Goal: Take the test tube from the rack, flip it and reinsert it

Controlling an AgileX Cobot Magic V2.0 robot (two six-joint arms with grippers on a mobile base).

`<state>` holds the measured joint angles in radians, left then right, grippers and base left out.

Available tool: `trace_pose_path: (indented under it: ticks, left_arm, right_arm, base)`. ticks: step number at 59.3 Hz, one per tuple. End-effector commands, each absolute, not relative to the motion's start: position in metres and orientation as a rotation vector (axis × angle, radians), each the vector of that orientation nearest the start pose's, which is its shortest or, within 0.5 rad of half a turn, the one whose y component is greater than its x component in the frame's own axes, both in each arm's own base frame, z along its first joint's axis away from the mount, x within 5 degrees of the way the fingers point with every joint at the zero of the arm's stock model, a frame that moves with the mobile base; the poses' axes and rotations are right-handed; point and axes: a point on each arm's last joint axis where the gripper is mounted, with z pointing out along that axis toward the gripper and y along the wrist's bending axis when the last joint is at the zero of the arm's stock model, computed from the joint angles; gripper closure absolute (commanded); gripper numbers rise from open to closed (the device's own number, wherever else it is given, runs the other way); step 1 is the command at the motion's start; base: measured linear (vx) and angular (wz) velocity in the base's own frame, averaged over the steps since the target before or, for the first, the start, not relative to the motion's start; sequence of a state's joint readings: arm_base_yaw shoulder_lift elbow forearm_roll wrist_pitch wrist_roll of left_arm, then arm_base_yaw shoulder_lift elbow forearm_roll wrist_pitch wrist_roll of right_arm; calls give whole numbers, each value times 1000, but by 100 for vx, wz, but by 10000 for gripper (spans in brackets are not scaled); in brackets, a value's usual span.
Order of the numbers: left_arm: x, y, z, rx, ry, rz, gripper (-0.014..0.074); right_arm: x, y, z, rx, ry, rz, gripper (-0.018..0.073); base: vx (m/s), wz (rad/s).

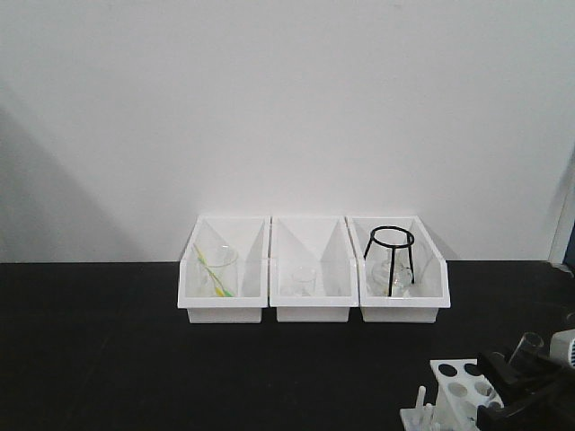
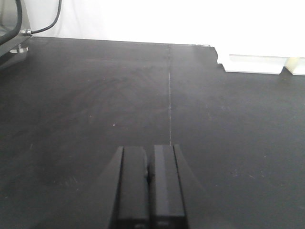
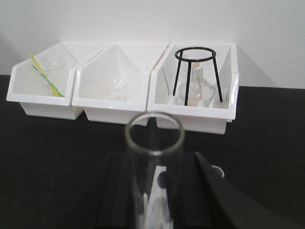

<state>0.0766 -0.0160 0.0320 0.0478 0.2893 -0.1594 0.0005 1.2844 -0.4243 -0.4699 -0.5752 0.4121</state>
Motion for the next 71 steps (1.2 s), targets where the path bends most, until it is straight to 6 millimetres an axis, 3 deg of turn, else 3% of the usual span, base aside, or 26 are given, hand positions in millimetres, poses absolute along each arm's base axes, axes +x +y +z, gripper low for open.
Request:
trace_pose_path:
  ticks: [1, 23, 35, 43, 58, 63, 71]
  left_arm:
    - [55, 5, 186, -164, 1683, -28, 602]
    - [55, 5, 186, -164, 1683, -28, 602]
    - [55, 5, 186, -164, 1683, -28, 602]
    - [55, 5, 186, -164, 1683, -28, 602]
    - [55, 5, 186, -164, 1683, -28, 602]
    - [55, 5, 186, -164, 1683, -28, 602]
    - [55, 5, 186, -164, 1683, -28, 602]
  right_arm:
    - [244, 23, 232, -188, 1762, 225, 568]
    - [259, 26, 201, -185, 1823, 285, 538]
    - [271, 27, 202, -183, 1813, 289, 473]
    - [271, 27, 203, -185, 1805, 292, 353]
    - [269, 28, 212, -191, 1751, 301, -2]
    - [265, 28, 223, -196, 1711, 293, -49]
    - [249, 25, 250, -197, 1661, 242, -34]
  base:
    - [0, 0]
    - [0, 0]
    - [0, 0]
    - [0, 0]
    - [0, 0]
    - [0, 0]
    - [0, 0]
